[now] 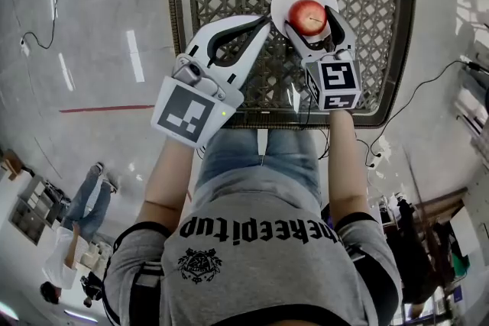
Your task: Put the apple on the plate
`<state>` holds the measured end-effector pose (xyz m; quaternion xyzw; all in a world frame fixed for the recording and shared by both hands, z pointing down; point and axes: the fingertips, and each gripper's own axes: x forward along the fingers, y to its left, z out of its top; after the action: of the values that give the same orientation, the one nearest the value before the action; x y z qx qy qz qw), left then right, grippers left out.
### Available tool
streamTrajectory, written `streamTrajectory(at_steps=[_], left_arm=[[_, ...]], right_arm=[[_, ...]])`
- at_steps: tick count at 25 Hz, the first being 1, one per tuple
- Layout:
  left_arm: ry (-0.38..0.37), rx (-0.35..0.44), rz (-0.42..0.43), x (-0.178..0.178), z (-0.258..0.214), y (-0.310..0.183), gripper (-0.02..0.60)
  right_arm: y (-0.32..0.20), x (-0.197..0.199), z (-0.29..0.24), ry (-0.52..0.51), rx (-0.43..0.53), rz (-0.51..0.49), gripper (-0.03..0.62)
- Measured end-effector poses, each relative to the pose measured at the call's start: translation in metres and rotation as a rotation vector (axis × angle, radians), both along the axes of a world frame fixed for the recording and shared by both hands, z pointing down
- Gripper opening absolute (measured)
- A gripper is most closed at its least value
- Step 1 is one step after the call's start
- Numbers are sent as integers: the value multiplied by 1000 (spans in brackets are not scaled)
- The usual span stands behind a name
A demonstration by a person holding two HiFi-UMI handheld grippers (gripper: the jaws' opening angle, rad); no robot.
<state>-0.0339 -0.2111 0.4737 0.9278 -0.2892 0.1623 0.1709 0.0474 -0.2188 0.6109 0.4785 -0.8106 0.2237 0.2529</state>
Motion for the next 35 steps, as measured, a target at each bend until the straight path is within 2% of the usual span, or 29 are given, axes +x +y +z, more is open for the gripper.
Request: streamTrajectory(at_steps=[25, 29, 35], left_arm=[[1, 8, -6, -3, -3, 2, 20], [7, 16, -2, -1, -8, 5, 20], [16, 36, 15, 2, -20, 10, 20]], right_arm=[[2, -5, -9, -16, 2, 9, 403], [5, -4, -19, -12, 14, 4, 374], [13, -3, -41, -22, 42, 5, 363]])
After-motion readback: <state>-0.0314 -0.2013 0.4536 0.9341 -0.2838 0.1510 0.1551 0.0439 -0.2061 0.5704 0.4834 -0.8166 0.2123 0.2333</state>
